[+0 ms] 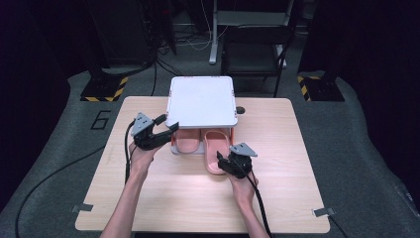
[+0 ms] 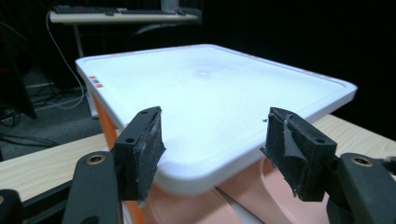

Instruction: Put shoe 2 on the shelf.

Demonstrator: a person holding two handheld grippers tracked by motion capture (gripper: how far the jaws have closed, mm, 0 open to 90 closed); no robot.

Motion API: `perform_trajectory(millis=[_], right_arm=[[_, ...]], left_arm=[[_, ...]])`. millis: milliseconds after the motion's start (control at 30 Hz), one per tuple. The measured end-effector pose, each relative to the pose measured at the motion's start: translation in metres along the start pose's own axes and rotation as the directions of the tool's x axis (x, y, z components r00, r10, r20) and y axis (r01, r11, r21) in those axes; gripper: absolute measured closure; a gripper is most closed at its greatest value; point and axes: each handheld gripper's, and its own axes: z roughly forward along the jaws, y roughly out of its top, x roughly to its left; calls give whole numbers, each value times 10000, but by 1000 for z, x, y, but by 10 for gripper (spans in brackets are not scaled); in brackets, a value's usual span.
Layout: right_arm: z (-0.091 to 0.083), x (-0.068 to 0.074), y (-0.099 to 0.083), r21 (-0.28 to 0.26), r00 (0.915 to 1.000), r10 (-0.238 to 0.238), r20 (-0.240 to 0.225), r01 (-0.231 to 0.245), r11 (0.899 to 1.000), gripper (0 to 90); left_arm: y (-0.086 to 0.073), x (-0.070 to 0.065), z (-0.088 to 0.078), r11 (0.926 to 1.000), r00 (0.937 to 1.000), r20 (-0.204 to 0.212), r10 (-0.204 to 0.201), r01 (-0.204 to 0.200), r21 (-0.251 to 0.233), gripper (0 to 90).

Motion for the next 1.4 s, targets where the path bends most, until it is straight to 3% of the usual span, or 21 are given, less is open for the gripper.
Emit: perform_trajectory(millis=[133,200,333,600,800,867,1000,1100,1300,1367,1400], right_arm=[[-10,-4,-8,197,9980,-502,-378,510,9985,230],[-12,-4,-11,296,9963,-523,-675,544,9981,200],[-18,-2,-17,262,9904,-627,-1235,664,9974,188],[-20,7,-35,993,9856,-1306,-1070,1413,9850,203],[-10,10,-46,1554,9818,-1463,-1215,1644,9741,213],[-7,9,-46,1631,9823,-1598,-979,1743,9711,222],[2,6,-42,1797,9846,-1543,-822,1669,9695,222],[9,5,-38,1660,9888,-1276,-771,1389,9763,238],[24,2,-23,1610,9906,-1246,-559,1321,9781,247],[32,2,-19,1694,9940,-1043,-334,1085,9796,248],[34,0,-17,1831,9928,-1150,-327,1191,9759,248]], left_arm=[[1,1,14,9995,9998,22,-188,188,259,343],[1,2,19,9993,9998,26,-212,212,319,332],[4,1,22,9975,10000,35,55,-57,700,316],[4,1,25,9978,10000,40,-47,44,665,316],[5,2,25,9973,9999,160,-22,10,737,322],[5,2,25,9973,9999,169,-28,15,736,323],[5,2,25,9975,9998,184,-113,100,695,334],[5,2,25,9975,9997,181,-144,131,696,334],[5,2,26,9973,9998,158,-129,117,731,334],[5,2,25,9970,9998,168,-120,107,765,334],[5,2,25,9969,9997,185,-147,132,781,334]])
